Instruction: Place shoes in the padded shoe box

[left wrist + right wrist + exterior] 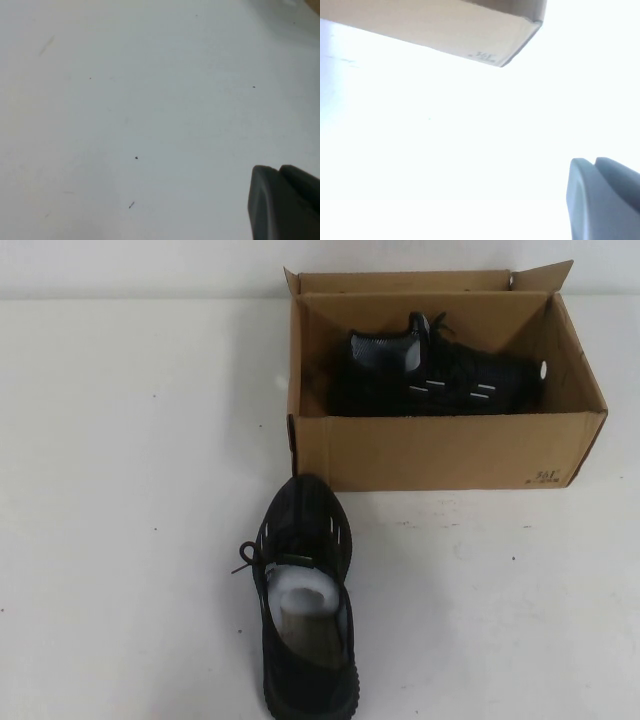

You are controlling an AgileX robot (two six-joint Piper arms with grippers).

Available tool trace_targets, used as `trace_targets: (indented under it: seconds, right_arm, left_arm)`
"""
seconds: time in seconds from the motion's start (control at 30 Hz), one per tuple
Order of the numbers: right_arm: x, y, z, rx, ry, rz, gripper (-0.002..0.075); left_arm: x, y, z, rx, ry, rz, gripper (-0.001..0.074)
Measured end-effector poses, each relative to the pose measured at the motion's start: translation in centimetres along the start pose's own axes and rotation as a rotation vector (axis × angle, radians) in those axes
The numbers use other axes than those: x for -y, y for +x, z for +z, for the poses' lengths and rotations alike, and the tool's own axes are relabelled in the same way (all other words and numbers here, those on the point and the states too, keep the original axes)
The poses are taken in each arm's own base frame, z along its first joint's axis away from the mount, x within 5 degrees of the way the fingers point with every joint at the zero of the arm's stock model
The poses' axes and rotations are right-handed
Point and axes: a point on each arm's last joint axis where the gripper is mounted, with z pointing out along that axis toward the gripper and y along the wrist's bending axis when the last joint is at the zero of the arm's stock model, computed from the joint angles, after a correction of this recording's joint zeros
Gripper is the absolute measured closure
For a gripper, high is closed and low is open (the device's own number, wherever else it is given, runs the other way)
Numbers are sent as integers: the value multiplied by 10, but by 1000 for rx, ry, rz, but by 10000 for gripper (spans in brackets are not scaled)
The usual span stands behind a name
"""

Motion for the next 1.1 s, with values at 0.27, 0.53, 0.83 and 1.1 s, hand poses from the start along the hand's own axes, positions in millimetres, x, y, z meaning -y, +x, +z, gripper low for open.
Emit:
trace_targets:
  seconds: [0.27,0.53,0.83,1.1]
  right_arm:
    - [34,87,34,296,25,170,734]
    - [31,210,85,584,126,307,734]
    - [23,236,73,919,178,313,734]
    - [22,238,69,970,179,309,734]
  left_arm:
    - [0,0,0,0,-1,0,739]
    - [0,0,0,0,-1,0,739]
    - [0,0,0,0,-1,0,739]
    - [0,0,0,0,-1,0,739]
